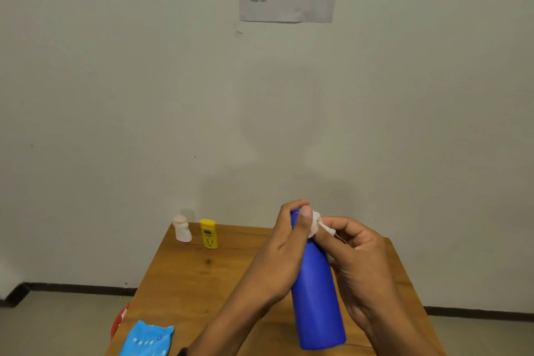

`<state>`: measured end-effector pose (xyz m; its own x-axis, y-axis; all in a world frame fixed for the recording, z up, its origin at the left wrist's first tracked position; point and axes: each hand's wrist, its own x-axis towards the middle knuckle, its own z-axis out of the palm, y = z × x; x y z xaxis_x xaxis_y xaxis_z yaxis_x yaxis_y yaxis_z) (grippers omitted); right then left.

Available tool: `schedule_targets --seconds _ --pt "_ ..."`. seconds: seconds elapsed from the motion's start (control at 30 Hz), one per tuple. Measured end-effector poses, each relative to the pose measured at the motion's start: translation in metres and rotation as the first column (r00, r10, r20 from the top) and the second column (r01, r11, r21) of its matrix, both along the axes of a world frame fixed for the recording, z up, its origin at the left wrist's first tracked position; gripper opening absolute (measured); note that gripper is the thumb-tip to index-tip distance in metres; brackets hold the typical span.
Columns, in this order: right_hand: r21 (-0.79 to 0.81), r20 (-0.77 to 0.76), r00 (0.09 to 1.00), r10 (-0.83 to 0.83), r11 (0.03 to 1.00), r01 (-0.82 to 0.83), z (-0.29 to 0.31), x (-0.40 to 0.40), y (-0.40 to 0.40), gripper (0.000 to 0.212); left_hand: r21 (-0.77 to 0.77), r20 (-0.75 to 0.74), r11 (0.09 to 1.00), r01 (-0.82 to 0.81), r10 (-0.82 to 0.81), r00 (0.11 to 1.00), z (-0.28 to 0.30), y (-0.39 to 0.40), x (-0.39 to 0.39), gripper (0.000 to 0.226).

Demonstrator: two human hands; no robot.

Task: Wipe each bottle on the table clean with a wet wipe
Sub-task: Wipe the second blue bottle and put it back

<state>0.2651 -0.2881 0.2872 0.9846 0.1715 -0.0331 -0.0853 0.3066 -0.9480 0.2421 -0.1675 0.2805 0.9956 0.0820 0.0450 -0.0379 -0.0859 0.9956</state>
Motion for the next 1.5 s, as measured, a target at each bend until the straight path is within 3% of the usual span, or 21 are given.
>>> schedule_targets --seconds 0.17,0.4,0.5,0.6,0.73,0.83,0.9,1.0,1.1,1.2,1.3,1.4,1.5 --pt "-0.014 0.012 0.999 -0.051 0.999 0.052 -0.011 -0.006 0.007 0.025 -0.025 -0.032 0.988 -0.154 0.153 0.988 -0.006 -0.001 0.006 0.056" --pt "-0.165 0.104 0.994 0.013 0.986 0.005 -0.029 -0.030 -0.001 0.011 -0.087 -0.066 0.962 -0.260 0.255 0.965 -0.012 0.016 0.020 0.060" --pt "-0.184 0.112 0.993 0.041 0.983 -0.020 -0.042 -0.044 0.003 0.017 -0.234 -0.094 0.950 -0.205 0.188 0.978 -0.005 0.026 0.024 0.057" --pt "-0.185 0.165 0.986 0.007 0.983 0.024 -0.039 -0.044 0.006 0.023 -0.355 -0.015 0.925 -0.138 0.143 0.990 -0.004 0.023 0.022 0.059" --pt "-0.187 0.409 0.907 -0.098 0.964 0.188 -0.009 -0.028 0.002 0.016 -0.527 0.034 0.849 0.027 -0.011 0.999 -0.006 0.001 0.013 0.057" --pt "-0.245 0.536 0.837 -0.106 0.930 0.274 0.001 -0.018 -0.003 0.013 -0.528 0.084 0.843 0.104 -0.070 0.994 -0.006 -0.009 0.006 0.057" --pt "-0.255 0.607 0.790 -0.086 0.921 0.296 -0.006 -0.022 0.001 0.017 -0.508 0.126 0.860 0.057 0.009 0.992 -0.005 -0.005 0.014 0.054" --pt "-0.353 0.678 0.735 0.025 0.888 0.296 -0.029 -0.039 0.008 0.011 -0.702 0.106 0.712 0.002 0.101 0.989 -0.003 0.021 0.031 0.052" --pt "-0.464 0.623 0.764 0.169 0.866 0.187 -0.043 -0.049 0.004 0.027 -0.831 0.145 0.550 0.088 0.060 0.988 -0.003 0.045 0.035 0.050" --pt "-0.498 0.595 0.785 0.174 0.846 0.189 -0.043 -0.045 0.003 0.025 -0.828 0.077 0.561 0.023 0.073 0.994 -0.004 0.043 0.034 0.058" --pt "-0.484 0.730 0.667 0.148 0.802 0.351 -0.022 -0.032 0.009 0.025 -0.792 -0.088 0.606 -0.074 0.007 0.996 -0.012 0.024 0.032 0.074" --pt "-0.443 0.800 0.593 0.098 0.762 0.472 -0.004 -0.013 0.013 0.025 -0.885 -0.118 0.466 -0.015 -0.192 0.974 -0.014 0.010 0.026 0.062" --pt "-0.437 0.858 0.484 0.171 0.737 0.516 -0.012 -0.014 0.018 0.031 -0.938 -0.134 0.342 -0.049 -0.228 0.964 0.000 0.014 0.027 0.046"
